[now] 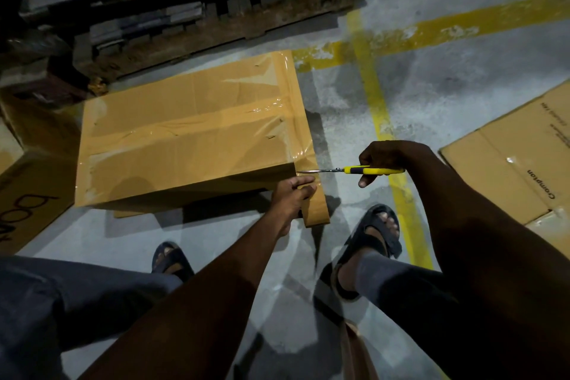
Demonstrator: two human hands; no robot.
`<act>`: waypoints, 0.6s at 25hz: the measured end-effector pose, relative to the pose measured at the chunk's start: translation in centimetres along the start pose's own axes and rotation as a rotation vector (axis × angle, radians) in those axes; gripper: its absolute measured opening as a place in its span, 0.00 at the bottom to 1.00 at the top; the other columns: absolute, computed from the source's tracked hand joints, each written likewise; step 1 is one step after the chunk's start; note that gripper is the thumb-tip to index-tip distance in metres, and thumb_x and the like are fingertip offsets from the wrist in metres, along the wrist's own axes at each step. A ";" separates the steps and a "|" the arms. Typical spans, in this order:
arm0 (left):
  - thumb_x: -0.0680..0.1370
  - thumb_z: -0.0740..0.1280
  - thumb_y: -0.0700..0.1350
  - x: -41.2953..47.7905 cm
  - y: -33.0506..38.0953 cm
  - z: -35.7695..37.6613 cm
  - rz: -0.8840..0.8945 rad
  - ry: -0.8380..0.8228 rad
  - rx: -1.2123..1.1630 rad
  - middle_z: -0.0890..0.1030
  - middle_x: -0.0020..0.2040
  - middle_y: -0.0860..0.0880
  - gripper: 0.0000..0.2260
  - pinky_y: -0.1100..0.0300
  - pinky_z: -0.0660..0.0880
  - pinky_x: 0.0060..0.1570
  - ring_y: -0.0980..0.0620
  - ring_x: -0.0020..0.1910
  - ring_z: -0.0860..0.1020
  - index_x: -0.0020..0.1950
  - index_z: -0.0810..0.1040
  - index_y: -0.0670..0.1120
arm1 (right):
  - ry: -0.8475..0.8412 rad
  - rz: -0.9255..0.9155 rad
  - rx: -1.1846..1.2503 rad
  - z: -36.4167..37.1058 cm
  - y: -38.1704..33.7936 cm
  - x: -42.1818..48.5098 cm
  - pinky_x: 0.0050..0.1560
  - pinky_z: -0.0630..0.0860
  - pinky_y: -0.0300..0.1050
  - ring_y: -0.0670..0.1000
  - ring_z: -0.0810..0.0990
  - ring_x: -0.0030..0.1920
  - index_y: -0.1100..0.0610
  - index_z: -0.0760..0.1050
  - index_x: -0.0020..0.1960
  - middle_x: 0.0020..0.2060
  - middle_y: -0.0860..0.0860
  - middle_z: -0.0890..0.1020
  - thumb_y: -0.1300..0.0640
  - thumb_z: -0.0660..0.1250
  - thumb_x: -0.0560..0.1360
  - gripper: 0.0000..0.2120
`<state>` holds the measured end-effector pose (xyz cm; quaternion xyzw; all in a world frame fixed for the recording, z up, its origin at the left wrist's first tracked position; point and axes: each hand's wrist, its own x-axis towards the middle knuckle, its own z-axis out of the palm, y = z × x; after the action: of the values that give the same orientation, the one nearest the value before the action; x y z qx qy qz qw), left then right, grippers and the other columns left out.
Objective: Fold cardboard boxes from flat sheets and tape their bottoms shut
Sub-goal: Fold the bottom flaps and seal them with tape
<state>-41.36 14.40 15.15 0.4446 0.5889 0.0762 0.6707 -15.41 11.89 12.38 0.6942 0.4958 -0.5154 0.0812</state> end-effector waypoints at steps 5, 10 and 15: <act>0.76 0.71 0.41 -0.3 -1.7 0.6 -0.021 -0.066 0.189 0.82 0.56 0.46 0.11 0.60 0.74 0.42 0.51 0.50 0.78 0.58 0.81 0.46 | 0.014 0.163 -0.205 1.5 -0.7 -0.2 0.37 0.67 0.45 0.53 0.73 0.35 0.54 0.72 0.32 0.32 0.51 0.75 0.33 0.79 0.56 0.28; 0.75 0.68 0.37 -1.8 -1.2 -0.7 -0.009 -0.079 0.321 0.80 0.50 0.48 0.11 0.62 0.71 0.33 0.51 0.46 0.76 0.54 0.82 0.48 | 0.197 0.300 -0.120 4.1 2.1 0.5 0.43 0.77 0.47 0.57 0.78 0.38 0.57 0.75 0.33 0.34 0.55 0.77 0.19 0.67 0.49 0.40; 0.67 0.64 0.29 -3.7 3.3 -3.8 0.168 -0.122 0.541 0.79 0.56 0.49 0.22 0.58 0.73 0.31 0.48 0.45 0.77 0.48 0.81 0.55 | 0.571 0.333 0.347 4.4 -2.5 -2.0 0.53 0.74 0.51 0.65 0.80 0.52 0.64 0.72 0.38 0.46 0.67 0.80 0.41 0.59 0.80 0.27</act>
<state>-44.33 15.97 20.49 0.6584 0.5074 -0.0550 0.5533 -20.10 9.22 12.99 0.8846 0.2841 -0.3572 -0.0963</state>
